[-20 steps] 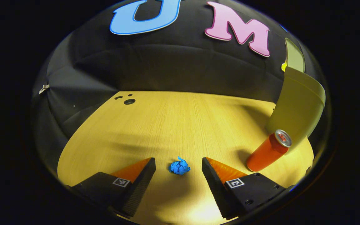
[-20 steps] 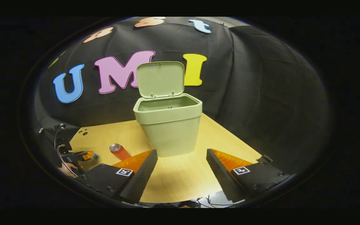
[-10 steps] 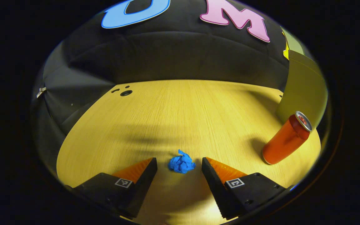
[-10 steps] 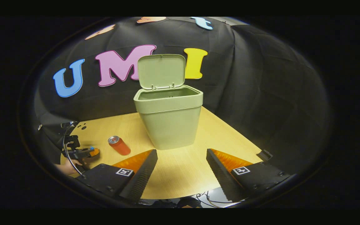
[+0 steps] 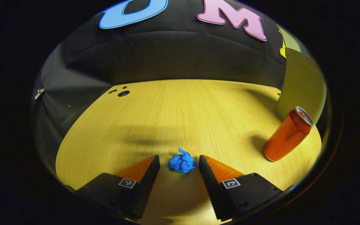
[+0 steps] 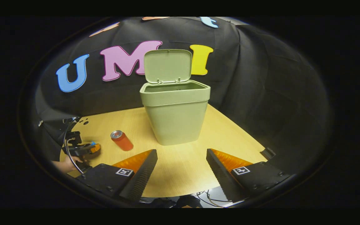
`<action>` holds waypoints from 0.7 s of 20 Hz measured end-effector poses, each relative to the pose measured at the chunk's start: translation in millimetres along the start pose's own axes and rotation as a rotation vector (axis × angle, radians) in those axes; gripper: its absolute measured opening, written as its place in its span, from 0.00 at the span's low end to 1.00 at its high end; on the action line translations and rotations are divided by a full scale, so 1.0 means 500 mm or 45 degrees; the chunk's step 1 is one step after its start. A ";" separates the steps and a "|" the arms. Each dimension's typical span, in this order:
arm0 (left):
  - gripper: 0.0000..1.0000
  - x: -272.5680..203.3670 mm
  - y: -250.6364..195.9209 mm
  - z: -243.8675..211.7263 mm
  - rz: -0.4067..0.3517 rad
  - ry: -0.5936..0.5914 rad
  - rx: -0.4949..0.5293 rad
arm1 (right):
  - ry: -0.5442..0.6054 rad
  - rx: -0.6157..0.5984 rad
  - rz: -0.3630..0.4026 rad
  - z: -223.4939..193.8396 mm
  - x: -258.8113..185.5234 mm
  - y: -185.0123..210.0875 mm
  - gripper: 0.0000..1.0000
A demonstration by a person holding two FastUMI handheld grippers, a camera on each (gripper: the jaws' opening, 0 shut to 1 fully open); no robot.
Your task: Press the lid of the desktop garbage bin to open it, pick up the crumpled paper on the desktop and throw it into the bin, then pick up the pop can on the desktop and drop it into the bin, and finally close the garbage bin lid.
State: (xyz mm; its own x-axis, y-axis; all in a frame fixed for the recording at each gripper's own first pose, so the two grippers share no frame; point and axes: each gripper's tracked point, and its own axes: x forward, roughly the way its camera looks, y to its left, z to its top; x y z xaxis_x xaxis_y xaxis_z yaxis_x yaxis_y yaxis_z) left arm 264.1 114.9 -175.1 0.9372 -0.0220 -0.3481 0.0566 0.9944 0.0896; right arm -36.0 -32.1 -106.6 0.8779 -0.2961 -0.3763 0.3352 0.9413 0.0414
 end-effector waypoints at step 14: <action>0.35 -0.004 -0.017 0.003 0.020 0.005 0.036 | 0.032 -0.011 0.027 -0.026 0.000 -0.001 0.99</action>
State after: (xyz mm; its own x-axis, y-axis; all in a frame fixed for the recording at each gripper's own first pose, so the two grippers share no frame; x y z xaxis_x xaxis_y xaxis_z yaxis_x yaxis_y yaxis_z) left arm 262.4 106.5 -173.6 0.9367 -0.0061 -0.3500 0.0518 0.9913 0.1213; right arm -40.7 -30.4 -118.6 0.8757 -0.2721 -0.3990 0.3137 0.9486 0.0415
